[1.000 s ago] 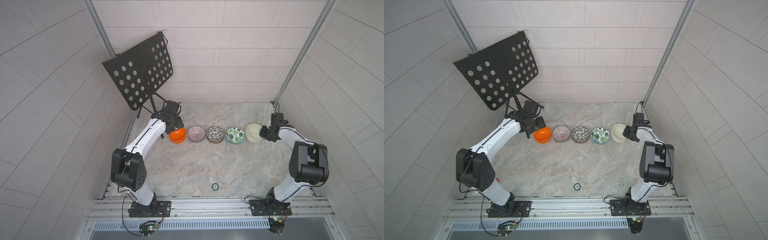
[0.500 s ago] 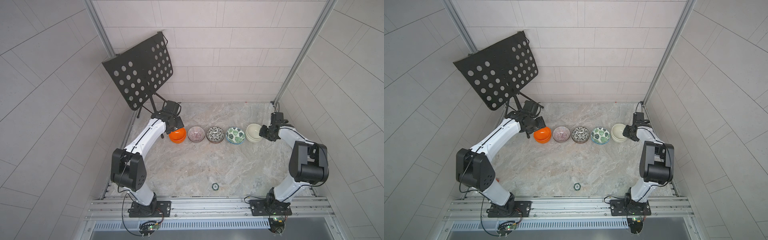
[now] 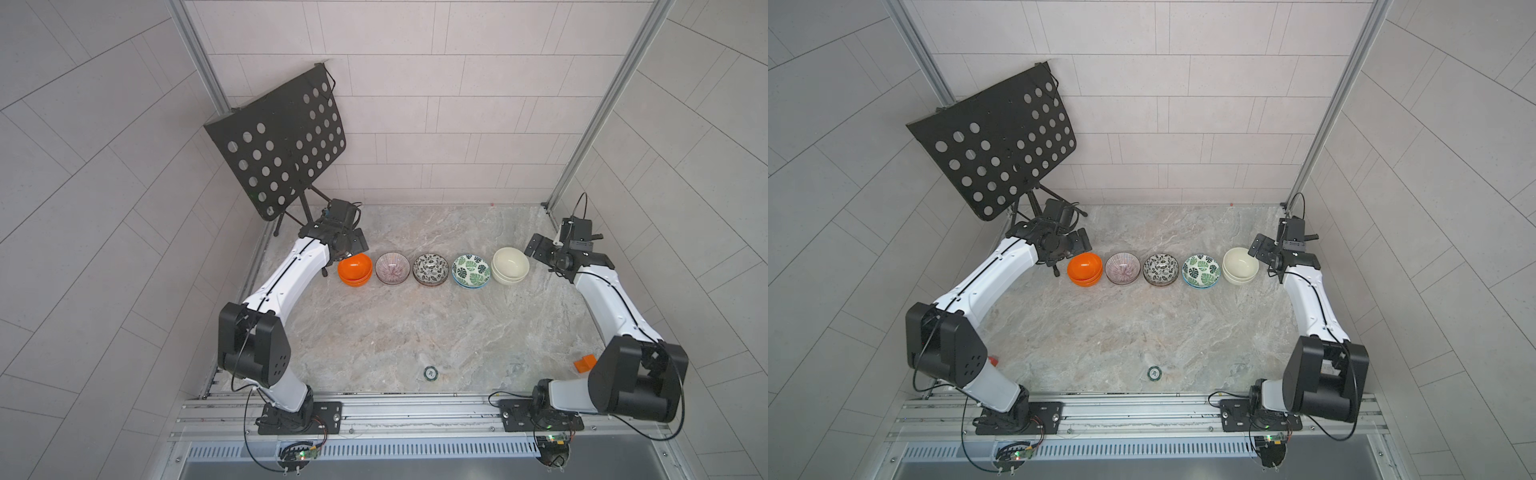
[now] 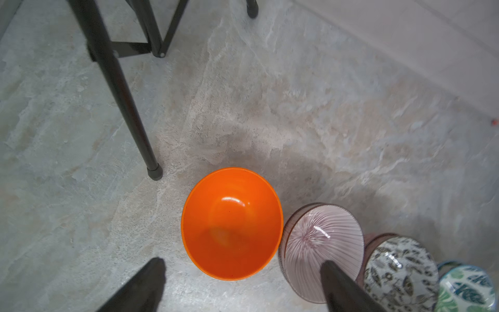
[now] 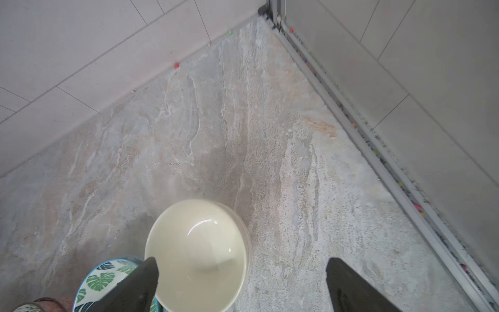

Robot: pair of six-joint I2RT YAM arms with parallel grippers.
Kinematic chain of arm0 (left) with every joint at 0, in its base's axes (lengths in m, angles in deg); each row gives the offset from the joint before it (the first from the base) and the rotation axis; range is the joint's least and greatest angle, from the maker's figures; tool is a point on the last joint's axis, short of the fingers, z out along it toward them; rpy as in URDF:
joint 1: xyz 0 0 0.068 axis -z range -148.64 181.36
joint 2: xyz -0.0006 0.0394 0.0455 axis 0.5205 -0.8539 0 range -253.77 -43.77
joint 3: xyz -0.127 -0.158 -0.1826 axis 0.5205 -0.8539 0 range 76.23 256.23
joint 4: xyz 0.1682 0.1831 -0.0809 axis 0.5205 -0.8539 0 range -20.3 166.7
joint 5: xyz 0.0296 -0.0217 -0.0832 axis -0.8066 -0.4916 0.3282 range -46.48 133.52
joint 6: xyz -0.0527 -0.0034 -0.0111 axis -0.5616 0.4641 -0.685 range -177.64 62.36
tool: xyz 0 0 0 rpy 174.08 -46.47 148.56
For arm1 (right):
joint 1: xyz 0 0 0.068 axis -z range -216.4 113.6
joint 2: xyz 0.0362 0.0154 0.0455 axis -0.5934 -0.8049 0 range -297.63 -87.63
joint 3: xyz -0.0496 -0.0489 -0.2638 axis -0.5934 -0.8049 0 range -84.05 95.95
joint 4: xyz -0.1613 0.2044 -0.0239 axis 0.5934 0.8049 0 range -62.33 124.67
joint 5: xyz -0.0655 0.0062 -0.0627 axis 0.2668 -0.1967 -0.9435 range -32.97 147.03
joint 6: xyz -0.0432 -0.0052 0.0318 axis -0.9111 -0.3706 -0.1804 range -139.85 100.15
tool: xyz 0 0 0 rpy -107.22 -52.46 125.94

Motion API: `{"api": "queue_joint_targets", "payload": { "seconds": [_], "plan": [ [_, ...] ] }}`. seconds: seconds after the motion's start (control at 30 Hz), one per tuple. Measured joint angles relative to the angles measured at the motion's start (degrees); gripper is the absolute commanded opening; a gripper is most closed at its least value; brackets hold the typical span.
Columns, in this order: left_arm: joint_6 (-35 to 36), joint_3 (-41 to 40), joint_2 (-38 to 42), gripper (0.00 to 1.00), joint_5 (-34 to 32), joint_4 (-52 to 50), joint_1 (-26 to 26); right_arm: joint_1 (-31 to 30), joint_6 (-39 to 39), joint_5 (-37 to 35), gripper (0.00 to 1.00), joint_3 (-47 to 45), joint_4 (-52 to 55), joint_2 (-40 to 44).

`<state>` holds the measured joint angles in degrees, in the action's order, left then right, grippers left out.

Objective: Stack the bowls
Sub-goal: Reset both arms

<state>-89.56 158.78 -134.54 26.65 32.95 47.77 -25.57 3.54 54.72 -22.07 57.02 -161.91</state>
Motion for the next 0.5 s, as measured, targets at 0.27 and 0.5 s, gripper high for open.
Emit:
{"api": "queue_joint_targets", "payload": {
  "seconds": [0.27, 0.5],
  "plan": [
    [1.92, -8.72, 10.99, 1.00, -9.20, 6.67, -0.07, 0.00, -0.28, -2.78, 1.00, -13.22, -9.79, 13.75],
    [9.97, -20.59, 15.89, 1.00, -13.66, 18.64, -4.79, -1.44, -4.68, -0.94, 1.00, -34.42, -32.04, 14.84]
  ]
}}
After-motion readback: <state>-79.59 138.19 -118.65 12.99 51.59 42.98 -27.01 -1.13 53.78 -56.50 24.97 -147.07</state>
